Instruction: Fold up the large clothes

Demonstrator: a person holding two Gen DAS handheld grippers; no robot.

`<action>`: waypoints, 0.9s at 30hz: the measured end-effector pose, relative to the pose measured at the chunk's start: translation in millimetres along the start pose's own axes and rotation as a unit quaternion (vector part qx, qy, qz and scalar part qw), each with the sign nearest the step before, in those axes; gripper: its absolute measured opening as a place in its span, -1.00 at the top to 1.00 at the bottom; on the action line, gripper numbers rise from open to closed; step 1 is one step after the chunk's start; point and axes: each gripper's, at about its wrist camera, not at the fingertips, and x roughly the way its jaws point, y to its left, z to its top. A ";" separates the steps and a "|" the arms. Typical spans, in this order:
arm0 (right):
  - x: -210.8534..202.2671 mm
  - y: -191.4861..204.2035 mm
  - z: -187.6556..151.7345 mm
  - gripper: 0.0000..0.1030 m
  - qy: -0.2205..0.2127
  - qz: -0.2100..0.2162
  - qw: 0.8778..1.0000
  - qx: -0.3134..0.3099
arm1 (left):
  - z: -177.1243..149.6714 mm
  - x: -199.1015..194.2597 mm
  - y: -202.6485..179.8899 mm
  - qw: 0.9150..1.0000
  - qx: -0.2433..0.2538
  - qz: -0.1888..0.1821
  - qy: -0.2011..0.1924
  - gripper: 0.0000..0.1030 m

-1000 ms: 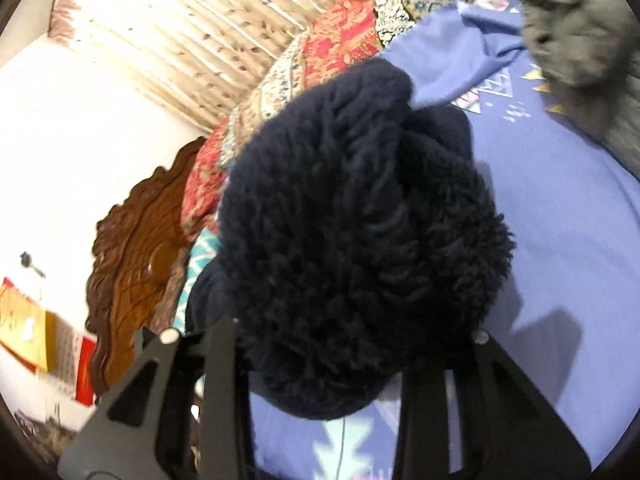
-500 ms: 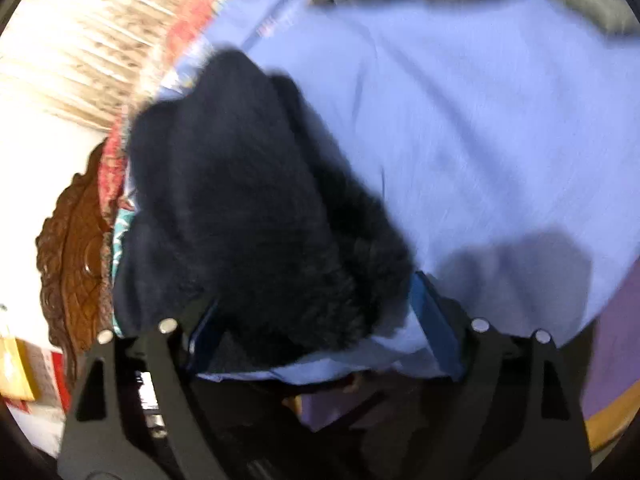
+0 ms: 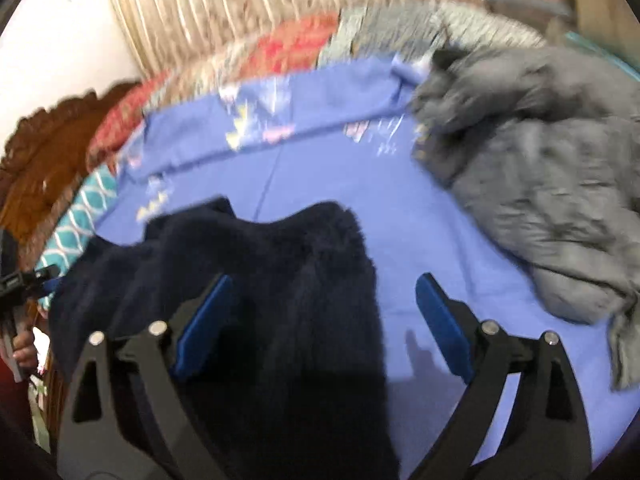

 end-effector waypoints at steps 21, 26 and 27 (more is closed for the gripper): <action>98.4 -45.3 -2.1 0.74 0.030 -0.076 0.989 0.125 | -7.0 49.6 64.1 0.985 -0.064 0.139 -0.075 0.27; 100.5 -33.7 2.1 0.61 0.031 -0.113 0.990 0.082 | -7.5 60.8 68.2 0.985 -0.064 0.144 -0.076 0.19; 101.0 -35.9 0.5 0.58 0.029 -0.113 0.990 0.084 | -9.1 58.8 68.7 0.984 -0.064 0.143 -0.080 0.18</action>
